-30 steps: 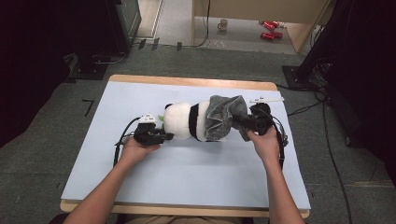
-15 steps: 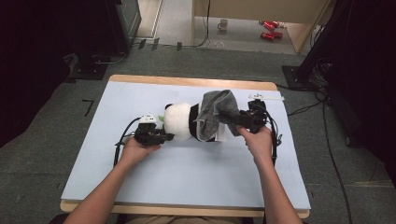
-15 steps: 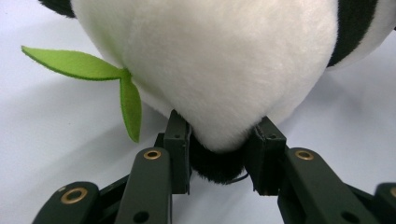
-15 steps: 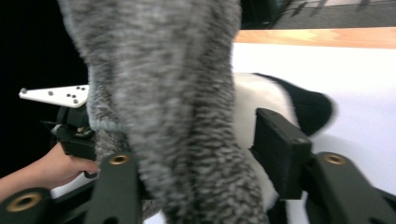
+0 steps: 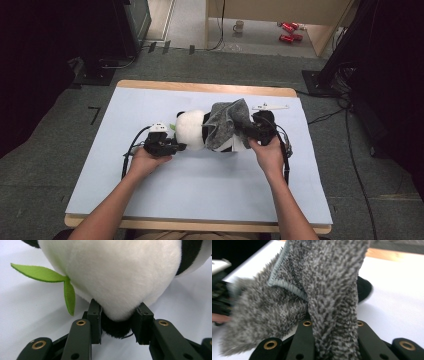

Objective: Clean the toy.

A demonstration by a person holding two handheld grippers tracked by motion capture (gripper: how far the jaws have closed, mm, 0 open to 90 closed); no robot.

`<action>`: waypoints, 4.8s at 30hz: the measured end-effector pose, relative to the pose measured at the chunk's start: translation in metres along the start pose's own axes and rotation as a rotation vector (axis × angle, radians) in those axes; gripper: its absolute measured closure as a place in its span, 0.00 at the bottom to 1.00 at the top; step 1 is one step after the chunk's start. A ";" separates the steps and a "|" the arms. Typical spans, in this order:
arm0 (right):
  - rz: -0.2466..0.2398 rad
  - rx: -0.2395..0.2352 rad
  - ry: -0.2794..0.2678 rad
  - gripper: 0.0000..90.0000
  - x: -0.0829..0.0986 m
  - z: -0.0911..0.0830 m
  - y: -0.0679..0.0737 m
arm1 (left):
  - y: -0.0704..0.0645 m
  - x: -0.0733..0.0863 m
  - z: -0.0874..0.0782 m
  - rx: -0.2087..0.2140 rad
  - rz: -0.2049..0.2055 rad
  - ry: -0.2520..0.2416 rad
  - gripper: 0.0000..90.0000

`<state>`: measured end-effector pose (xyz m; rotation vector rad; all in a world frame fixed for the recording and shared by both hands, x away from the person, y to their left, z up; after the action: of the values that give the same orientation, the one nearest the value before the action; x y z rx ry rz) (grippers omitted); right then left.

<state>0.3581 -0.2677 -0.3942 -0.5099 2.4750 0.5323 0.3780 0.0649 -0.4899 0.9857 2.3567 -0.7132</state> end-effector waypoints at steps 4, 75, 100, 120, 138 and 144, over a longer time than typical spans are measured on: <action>0.033 0.018 0.044 0.92 0.007 0.007 -0.015 | 0.000 0.000 0.000 0.002 -0.002 -0.001 0.72; 0.109 -0.033 0.197 0.92 0.032 0.041 -0.053 | 0.002 -0.002 0.006 0.022 -0.015 0.028 0.71; 0.104 -0.153 0.048 0.86 0.017 -0.010 -0.043 | 0.003 -0.002 0.006 0.025 -0.022 0.034 0.71; 0.009 -0.099 -0.061 0.68 -0.009 -0.007 0.006 | -0.021 -0.013 -0.001 0.039 -0.024 0.042 0.77; -0.283 0.034 -0.013 0.28 -0.012 0.036 0.070 | -0.041 -0.024 -0.008 0.081 -0.037 0.039 0.79; -0.361 0.183 -0.011 0.56 -0.006 0.048 0.074 | -0.042 -0.022 -0.004 0.088 -0.052 0.050 0.79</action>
<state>0.3497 -0.1808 -0.4084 -0.8510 2.3162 0.1624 0.3589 0.0311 -0.4620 0.9929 2.4197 -0.8275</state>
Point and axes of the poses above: each handheld gripper's, and its own axes: z roughly forward along the jaws, x roughly out of its underside, y roughly to its left, the point moved 1 cm from there along z, roughly forward along the jaws, and after that the axes turned 14 degrees about y, right-handed, at the moved point
